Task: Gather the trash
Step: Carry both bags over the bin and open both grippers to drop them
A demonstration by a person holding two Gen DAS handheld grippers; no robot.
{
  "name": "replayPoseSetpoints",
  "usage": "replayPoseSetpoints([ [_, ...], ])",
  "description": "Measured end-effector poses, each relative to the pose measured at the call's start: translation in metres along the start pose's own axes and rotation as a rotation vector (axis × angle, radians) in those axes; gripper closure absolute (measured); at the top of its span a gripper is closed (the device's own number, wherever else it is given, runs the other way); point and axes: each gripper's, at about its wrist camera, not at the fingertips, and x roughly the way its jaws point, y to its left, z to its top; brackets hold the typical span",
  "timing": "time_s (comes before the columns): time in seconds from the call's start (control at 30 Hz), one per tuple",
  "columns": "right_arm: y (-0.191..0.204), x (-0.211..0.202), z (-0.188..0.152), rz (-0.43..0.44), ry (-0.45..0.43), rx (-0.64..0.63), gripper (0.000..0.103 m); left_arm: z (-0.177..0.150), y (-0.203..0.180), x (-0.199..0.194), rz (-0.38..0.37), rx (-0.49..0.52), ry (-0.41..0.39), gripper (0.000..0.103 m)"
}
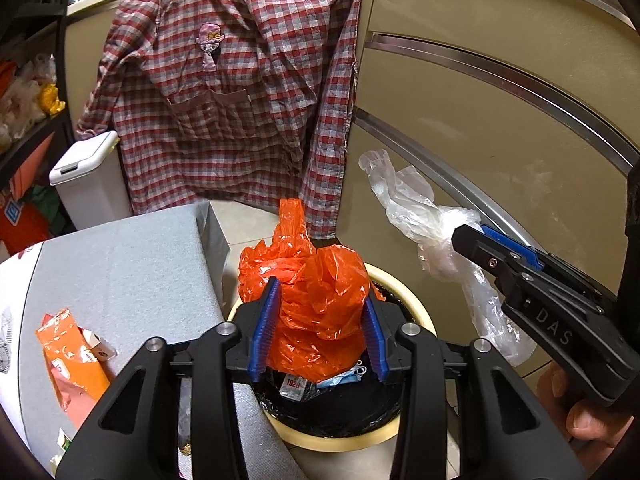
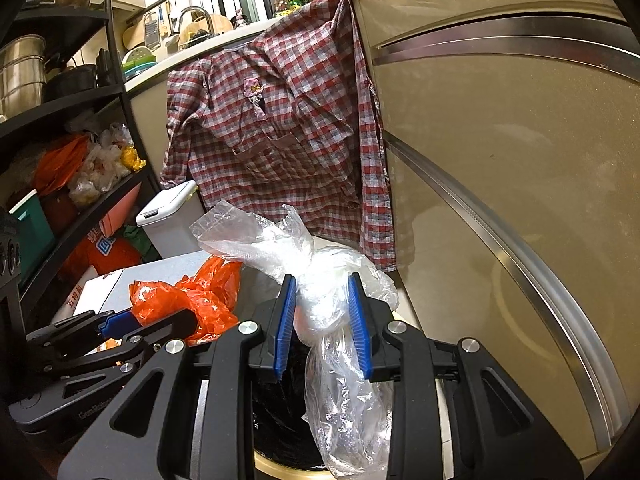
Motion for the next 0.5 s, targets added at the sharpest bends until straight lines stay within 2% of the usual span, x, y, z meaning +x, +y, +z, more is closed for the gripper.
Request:
replayPoseSetpoints([
  [0.07, -0.002, 0.002, 0.0, -0.016, 0.005, 0.008, 0.058, 0.001, 0.002, 0.002, 0.012, -0.004, 0.004, 0.05],
  [0.5, -0.008, 0.002, -0.002, -0.02, 0.01, 0.029, 0.057, 0.002, 0.011, -0.012, 0.024, -0.019, -0.014, 0.05],
])
